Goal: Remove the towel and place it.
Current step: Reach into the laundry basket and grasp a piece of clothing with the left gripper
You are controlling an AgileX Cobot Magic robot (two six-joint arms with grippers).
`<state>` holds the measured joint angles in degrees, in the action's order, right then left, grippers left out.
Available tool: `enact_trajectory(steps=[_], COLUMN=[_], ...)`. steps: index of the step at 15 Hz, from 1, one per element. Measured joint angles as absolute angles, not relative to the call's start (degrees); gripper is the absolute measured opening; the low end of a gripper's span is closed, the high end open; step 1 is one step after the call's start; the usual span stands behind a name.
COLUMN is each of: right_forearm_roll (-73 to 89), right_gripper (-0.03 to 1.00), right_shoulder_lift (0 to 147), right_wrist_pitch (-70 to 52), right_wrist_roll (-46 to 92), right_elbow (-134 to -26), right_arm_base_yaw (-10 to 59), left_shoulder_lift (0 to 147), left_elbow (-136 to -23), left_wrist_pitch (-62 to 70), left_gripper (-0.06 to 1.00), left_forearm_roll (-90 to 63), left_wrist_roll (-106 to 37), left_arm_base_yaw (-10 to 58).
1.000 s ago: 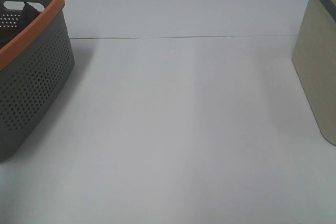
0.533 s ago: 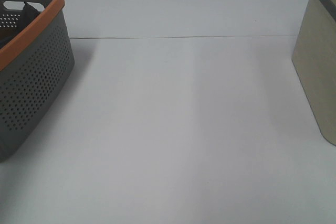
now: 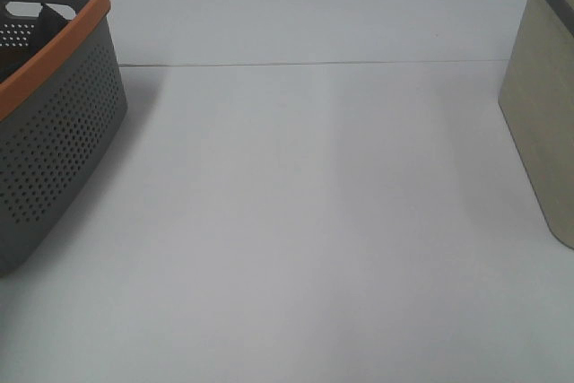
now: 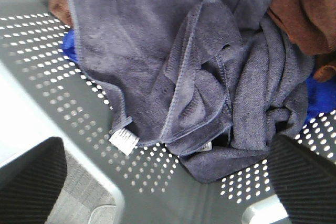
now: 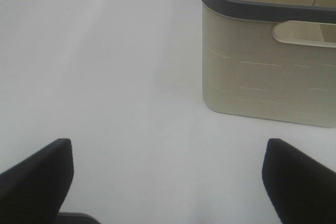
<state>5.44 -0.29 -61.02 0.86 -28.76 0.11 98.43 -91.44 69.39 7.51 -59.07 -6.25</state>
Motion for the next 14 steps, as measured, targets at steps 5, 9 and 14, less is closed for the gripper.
enact_trajectory(steps=[5,9,14], right_forearm_roll=[5.44,5.44,5.44], right_gripper=[0.87,0.87,0.87], right_shoulder_lift=[-0.29,-0.29,-0.29], right_wrist_pitch=[-61.02,-61.02,-61.02], right_wrist_roll=[0.86,0.86,0.86], right_elbow=[-28.76,-28.76,-28.76], right_arm_base_yaw=[0.11,0.11,0.11], left_shoulder_lift=[109.26,114.59,117.51], left_elbow=[-91.5,-91.5,-91.5], left_wrist_pitch=[69.33,66.52,61.99], left_gripper=[0.98,0.97,0.77], left_forearm_roll=[12.43,18.05,18.85], left_wrist_roll=[-56.32,-50.42,-50.65], left_arm_base_yaw=[-6.25,-6.25,-6.25])
